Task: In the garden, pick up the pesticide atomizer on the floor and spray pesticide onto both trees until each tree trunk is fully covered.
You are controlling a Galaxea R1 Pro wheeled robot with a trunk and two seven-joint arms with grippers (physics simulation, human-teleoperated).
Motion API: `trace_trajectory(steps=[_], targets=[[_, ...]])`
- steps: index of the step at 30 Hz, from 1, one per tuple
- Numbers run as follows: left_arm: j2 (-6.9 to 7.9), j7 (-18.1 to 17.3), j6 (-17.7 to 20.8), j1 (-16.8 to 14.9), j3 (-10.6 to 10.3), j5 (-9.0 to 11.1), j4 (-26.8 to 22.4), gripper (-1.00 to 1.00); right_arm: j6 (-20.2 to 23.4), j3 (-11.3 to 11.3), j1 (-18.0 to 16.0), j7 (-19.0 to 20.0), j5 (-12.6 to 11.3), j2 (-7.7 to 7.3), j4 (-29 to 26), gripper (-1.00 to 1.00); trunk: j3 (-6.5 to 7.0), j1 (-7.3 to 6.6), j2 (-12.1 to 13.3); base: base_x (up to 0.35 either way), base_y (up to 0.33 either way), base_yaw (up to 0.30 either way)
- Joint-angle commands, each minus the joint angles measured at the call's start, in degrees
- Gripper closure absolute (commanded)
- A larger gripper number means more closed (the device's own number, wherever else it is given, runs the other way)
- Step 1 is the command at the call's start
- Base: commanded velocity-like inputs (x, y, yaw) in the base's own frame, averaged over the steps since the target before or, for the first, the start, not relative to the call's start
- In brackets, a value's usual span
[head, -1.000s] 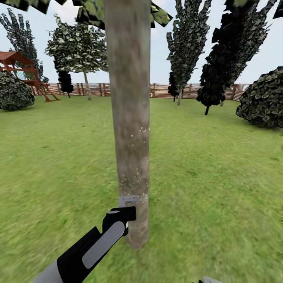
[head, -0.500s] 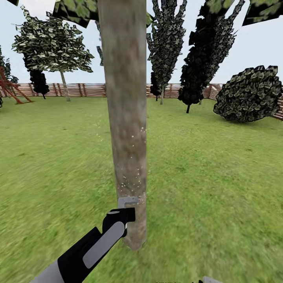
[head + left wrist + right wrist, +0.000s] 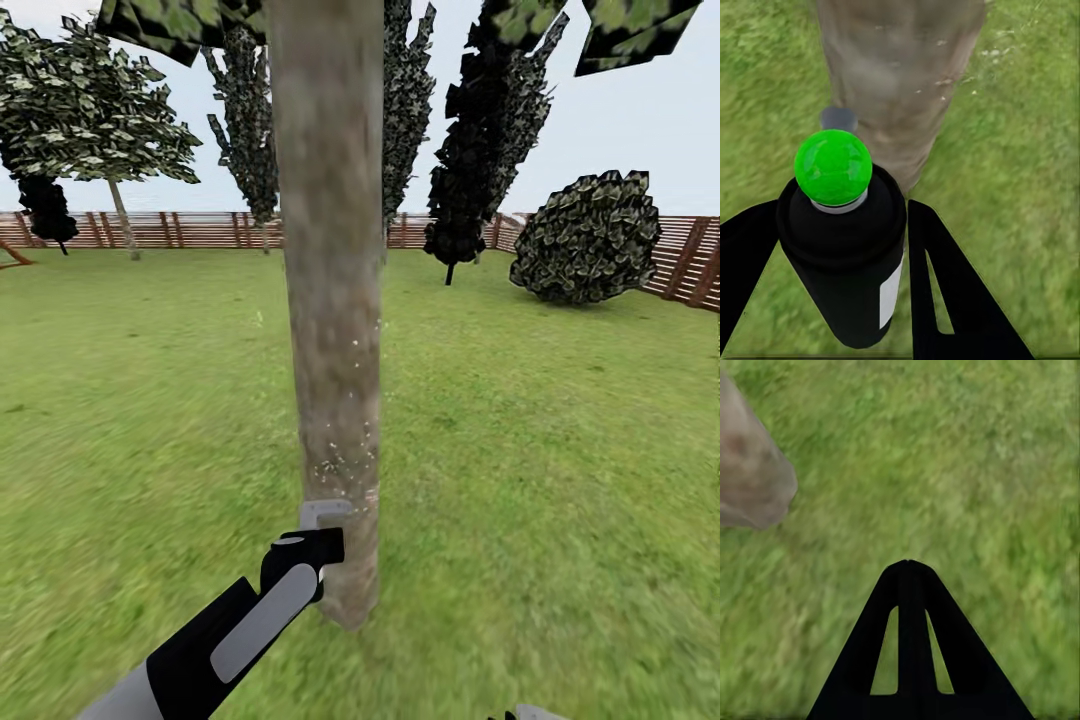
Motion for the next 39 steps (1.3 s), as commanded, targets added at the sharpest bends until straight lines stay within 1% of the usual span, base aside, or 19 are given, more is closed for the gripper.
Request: trace_trajectory(steps=[1,12,17,23,25,26,27,28,29,31,34,35,37,38,39], targets=[[0.05,0.4,0.2,-0.1,-0.1,0.2,-0.1,1.0,-0.3,-0.1,0.0,0.0,-0.4,0.02,0.0,1.0,-0.14,0.02,-0.1,-0.17,0.3,-0.007],[0.05,0.4,-0.7,-0.1,-0.1,0.2,-0.1,1.0,-0.3,-0.1,0.0,0.0,-0.4,0.04,-0.1,1.0,-0.14,0.02,-0.1,-0.17,0.3,-0.151],[0.05,0.4,-0.8,-0.1,-0.1,0.2,-0.1,1.0,-0.3,-0.1,0.0,0.0,-0.4,0.01,-0.1,1.0,-0.14,0.02,-0.1,-0.047,0.328,-0.136],[0.04,0.5,-0.5,-0.1,0.0,0.2,-0.7,1.0,-0.3,-0.1,0.0,0.0,-0.4,0.06,-0.1,1.0,-0.14,0.02,-0.1,0.013,0.106,-0.049],[-0.02,0.9,0.2,-0.1,0.2,0.4,-0.7,1.0,-0.3,-0.1,0.0,0.0,-0.4,0.06,-0.1,1.0,-0.14,0.02,-0.1,0.001,0.011,-0.005],[-0.11,1.3,1.1,-0.2,0.3,0.5,-0.7,1.0,-0.3,-0.1,0.0,0.0,-0.4,0.06,-0.1,1.0,-0.14,0.02,-0.1,0.001,0.006,-0.003],[-0.24,2.1,2.8,-0.3,0.5,0.6,-0.8,1.0,-0.3,-0.1,0.0,0.0,-0.4,0.06,-0.1,1.0,-0.14,0.02,-0.1,0.0,0.004,-0.002],[-0.42,4.3,5.9,-1.1,1.1,0.7,-1.2,1.0,-0.3,-0.1,0.0,0.0,-0.4,0.06,-0.1,1.0,-0.14,0.02,-0.1,0.0,0.002,-0.001],[-0.56,7.1,8.2,-2.7,2.8,1.0,-2.0,1.0,-0.3,-0.1,0.0,0.0,-0.4,0.07,-0.1,1.0,-0.14,0.02,-0.1,0.0,0.0,0.0],[-0.75,9.9,11.6,-5.1,5.3,2.1,-3.1,1.0,-0.3,-0.1,0.0,0.0,-0.4,0.07,-0.1,1.0,-0.14,0.02,-0.1,0.0,0.0,0.0],[-1.02,13.6,15.2,-9.4,8.0,4.5,-4.2,1.0,-0.3,-0.1,0.0,0.0,-0.4,0.07,-0.1,1.0,-0.14,0.02,-0.1,0.0,0.0,0.0],[-1.23,16.0,16.2,-12.2,8.6,6.7,-4.2,1.0,-0.3,-0.1,0.0,0.0,-0.4,0.08,-0.1,1.0,-0.14,0.02,-0.1,0.0,0.0,0.0],[-1.57,19.3,16.8,-16.5,9.0,10.9,-4.1,1.0,-0.3,-0.1,0.0,0.0,-0.4,0.08,-0.1,1.0,-0.14,0.02,-0.1,0.0,0.0,0.0],[-1.85,21.9,17.0,-20.1,9.2,14.4,-4.0,1.0,-0.3,-0.1,0.0,0.0,-0.5,0.1,0.0,1.0,-0.14,0.02,-0.1,0.0,0.0,0.0],[-2.05,23.5,17.1,-22.5,9.2,16.9,-3.9,1.0,-0.2,0.0,0.0,0.0,-0.5,0.12,0.0,1.0,-0.14,0.02,-0.1,0.0,0.0,0.0]])
